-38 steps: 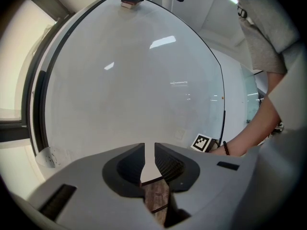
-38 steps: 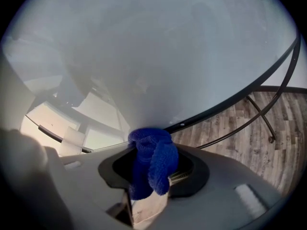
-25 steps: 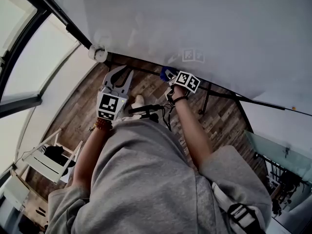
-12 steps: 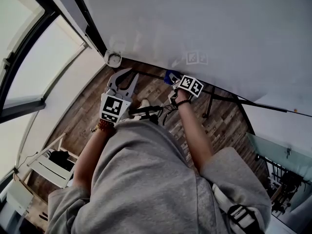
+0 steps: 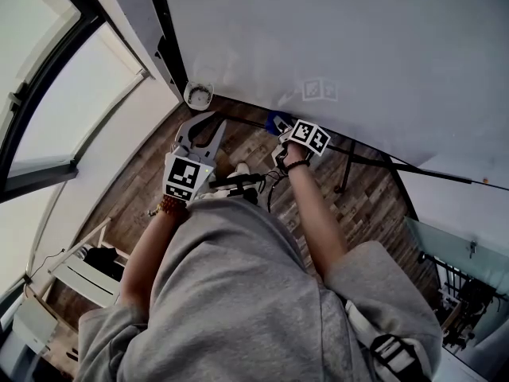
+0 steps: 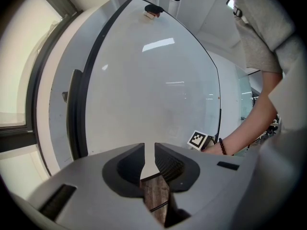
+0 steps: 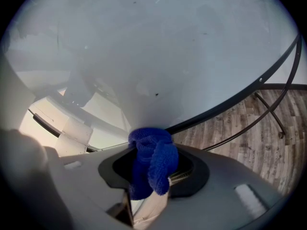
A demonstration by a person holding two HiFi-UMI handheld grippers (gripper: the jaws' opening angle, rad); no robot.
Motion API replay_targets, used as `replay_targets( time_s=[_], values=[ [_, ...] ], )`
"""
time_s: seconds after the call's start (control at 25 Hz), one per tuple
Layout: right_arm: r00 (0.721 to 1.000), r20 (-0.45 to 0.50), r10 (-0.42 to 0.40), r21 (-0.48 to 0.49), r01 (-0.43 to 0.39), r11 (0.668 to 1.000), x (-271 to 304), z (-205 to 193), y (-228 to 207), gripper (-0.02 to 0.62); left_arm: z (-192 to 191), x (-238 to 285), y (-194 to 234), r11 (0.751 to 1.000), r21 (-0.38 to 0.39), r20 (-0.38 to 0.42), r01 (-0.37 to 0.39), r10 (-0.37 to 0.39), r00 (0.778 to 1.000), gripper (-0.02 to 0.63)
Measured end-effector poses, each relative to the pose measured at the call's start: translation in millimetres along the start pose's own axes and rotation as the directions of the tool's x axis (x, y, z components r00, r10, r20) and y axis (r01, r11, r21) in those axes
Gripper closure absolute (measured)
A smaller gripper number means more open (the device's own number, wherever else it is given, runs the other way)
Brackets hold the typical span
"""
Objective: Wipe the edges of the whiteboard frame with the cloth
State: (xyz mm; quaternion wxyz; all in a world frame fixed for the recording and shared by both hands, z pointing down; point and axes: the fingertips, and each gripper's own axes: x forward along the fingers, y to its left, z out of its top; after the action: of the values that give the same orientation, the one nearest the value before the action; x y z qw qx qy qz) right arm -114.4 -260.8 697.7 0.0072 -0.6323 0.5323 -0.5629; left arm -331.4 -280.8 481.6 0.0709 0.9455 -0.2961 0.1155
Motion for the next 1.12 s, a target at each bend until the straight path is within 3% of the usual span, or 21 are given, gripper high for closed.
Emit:
replay_targets(
  time_s=[1.12],
  values=[
    [0.991,-0.079,0.107,0.003,-0.107,0.994,47.7,-35.0,69.6,0.425,-6.8,-12.9,31.4,0.998,-0.008,-0.002,-0.062,0.062,0.998,0.552]
  ],
)
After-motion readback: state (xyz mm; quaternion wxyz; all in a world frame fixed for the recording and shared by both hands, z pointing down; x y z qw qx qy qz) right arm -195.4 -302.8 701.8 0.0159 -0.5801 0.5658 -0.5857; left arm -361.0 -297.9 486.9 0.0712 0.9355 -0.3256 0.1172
